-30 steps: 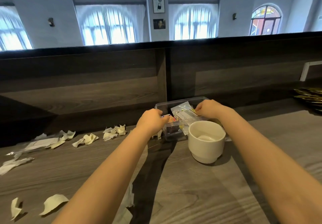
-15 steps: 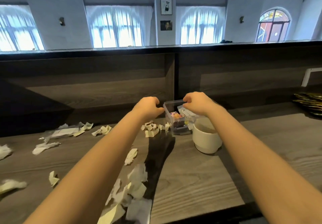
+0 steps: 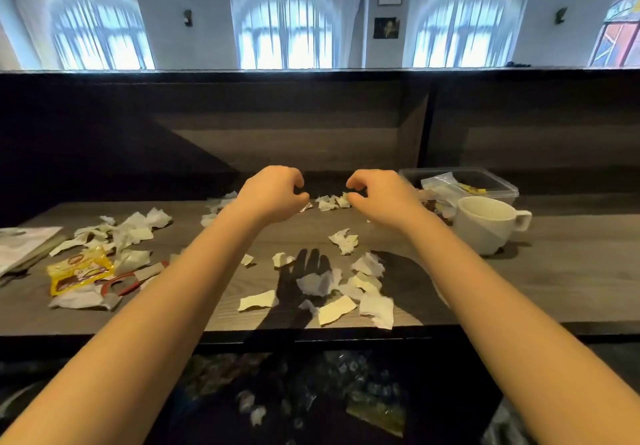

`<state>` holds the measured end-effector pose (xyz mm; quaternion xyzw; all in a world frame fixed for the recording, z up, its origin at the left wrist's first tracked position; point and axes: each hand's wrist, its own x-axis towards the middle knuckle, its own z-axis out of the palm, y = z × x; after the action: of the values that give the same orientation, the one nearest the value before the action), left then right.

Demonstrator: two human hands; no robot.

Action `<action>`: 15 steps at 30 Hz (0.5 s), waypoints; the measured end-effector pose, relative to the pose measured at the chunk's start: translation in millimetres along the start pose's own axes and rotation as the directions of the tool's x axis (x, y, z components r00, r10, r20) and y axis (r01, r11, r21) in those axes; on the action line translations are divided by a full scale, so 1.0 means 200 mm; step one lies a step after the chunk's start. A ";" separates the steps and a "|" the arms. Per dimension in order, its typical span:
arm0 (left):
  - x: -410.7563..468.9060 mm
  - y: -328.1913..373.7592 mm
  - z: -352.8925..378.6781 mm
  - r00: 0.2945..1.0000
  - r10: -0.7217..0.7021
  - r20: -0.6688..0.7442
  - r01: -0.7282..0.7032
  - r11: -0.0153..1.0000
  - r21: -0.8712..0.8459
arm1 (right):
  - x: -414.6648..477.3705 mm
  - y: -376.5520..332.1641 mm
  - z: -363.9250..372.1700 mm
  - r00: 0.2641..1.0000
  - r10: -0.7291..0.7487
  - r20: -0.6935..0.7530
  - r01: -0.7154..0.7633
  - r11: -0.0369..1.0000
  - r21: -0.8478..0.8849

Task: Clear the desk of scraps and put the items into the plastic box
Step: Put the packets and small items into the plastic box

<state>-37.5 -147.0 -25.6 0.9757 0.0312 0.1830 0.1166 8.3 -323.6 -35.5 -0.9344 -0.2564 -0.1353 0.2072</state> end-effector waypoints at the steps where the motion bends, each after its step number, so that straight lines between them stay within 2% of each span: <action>1: -0.05 -0.06 -0.01 1.000 -0.015 -0.010 0.015 1.000 0.001 | -0.02 -0.07 0.03 1.000 -0.016 0.008 0.016 1.000 0.015; 9: -0.45 -0.57 -0.05 0.972 -0.234 0.014 0.235 0.970 -0.061 | -0.10 -0.55 0.34 0.981 -0.156 0.118 0.142 0.983 0.119; 15: -0.62 -0.96 -0.07 0.893 -0.445 -0.062 0.438 0.893 -0.098 | -0.08 -0.84 0.58 0.944 -0.206 0.260 0.165 0.972 0.169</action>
<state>-161.1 30.5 -101.3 0.9290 0.2494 0.1933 0.1933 -77.0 -146.7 -88.9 -0.8982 -0.3788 -0.0041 0.2229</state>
